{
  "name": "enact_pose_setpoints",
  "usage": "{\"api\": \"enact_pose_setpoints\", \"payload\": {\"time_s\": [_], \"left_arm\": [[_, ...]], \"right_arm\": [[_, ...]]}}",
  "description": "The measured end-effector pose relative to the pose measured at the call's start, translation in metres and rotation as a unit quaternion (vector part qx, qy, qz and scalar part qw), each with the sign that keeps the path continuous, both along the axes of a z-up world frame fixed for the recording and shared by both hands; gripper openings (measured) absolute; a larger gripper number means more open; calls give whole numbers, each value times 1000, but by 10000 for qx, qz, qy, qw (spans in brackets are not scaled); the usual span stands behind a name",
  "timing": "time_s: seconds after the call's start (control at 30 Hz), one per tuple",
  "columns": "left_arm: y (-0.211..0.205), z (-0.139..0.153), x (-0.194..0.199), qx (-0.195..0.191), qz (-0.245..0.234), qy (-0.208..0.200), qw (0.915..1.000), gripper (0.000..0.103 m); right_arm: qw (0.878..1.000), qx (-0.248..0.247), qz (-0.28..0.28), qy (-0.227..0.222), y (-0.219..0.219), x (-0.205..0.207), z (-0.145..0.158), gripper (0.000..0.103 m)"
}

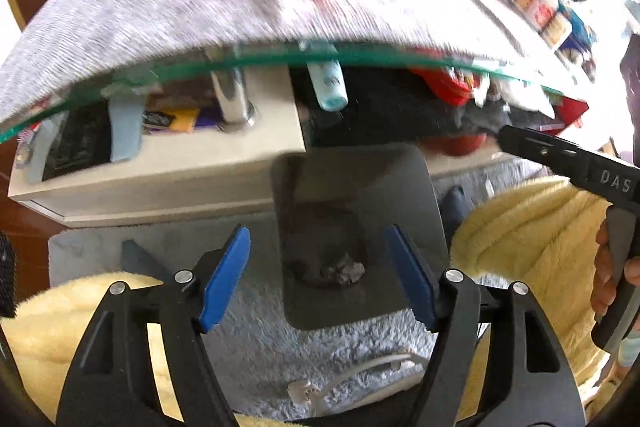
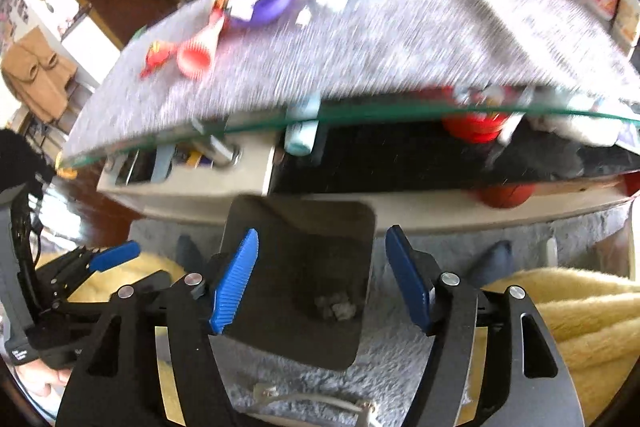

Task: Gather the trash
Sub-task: 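Reach the left tool to the red-gold wrapper while the right tool reaches the pink cone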

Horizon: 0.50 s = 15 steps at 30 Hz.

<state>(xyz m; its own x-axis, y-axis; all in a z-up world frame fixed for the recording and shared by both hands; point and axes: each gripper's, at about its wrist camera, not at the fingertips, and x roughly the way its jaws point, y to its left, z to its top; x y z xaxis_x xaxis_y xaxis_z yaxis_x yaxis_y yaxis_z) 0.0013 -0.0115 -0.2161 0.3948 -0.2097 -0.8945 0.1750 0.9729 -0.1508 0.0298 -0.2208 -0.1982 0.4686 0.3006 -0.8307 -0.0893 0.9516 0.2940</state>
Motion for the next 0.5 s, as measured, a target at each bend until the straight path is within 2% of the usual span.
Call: {"api": "enact_pose_setpoints", "payload": {"time_s": [0.27, 0.5], "left_arm": [[23, 35, 19, -43, 305, -390, 9988, 70], [39, 58, 49, 106, 501, -644, 9966, 70]], "right_arm": [[9992, -7, -143, -374, -10, 19, 32, 68], [9980, 133, 237, -572, 21, 46, 46, 68]]}}
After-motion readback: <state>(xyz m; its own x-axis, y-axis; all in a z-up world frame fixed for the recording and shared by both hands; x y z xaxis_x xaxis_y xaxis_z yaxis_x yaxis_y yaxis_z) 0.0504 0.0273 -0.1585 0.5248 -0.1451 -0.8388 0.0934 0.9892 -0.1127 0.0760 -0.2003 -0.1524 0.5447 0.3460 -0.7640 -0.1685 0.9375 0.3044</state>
